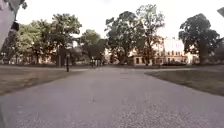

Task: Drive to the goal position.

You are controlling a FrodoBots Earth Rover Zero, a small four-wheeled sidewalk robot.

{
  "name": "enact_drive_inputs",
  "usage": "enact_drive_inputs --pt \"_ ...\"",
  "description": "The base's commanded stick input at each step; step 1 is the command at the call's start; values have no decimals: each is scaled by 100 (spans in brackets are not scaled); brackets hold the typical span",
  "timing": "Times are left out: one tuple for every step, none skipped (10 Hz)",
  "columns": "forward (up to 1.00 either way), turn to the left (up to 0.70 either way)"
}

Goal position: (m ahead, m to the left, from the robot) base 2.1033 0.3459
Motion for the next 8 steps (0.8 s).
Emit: enact_drive_inputs --pt "45 0" --pt "45 0" --pt "45 0" --pt "45 0" --pt "45 0" --pt "45 0" --pt "45 0" --pt "45 0"
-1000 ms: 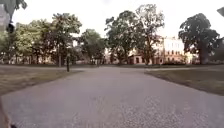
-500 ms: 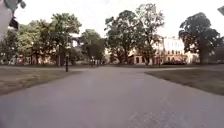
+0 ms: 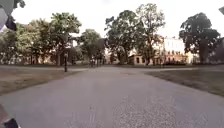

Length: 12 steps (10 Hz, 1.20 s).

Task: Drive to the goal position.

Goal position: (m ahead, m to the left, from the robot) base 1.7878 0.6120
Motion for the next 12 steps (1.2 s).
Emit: enact_drive_inputs --pt "45 0" --pt "45 0" --pt "45 0" --pt "45 0" --pt "45 0" --pt "45 0" --pt "45 0" --pt "45 0" --pt "45 0" --pt "45 0" --pt "45 0" --pt "45 0"
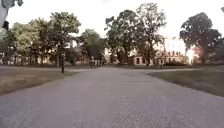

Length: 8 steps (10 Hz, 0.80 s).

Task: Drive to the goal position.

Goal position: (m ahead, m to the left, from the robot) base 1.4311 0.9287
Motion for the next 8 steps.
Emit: enact_drive_inputs --pt "45 0" --pt "45 0" --pt "45 0" --pt "45 0" --pt "45 0" --pt "45 0" --pt "45 0" --pt "45 0"
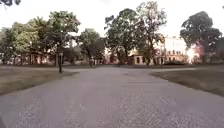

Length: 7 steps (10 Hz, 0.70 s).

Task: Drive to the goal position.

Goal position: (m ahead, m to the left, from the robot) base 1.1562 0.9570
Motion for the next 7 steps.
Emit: enact_drive_inputs --pt "45 0" --pt "45 0" --pt "45 0" --pt "45 0" --pt "45 0" --pt "45 0" --pt "45 0"
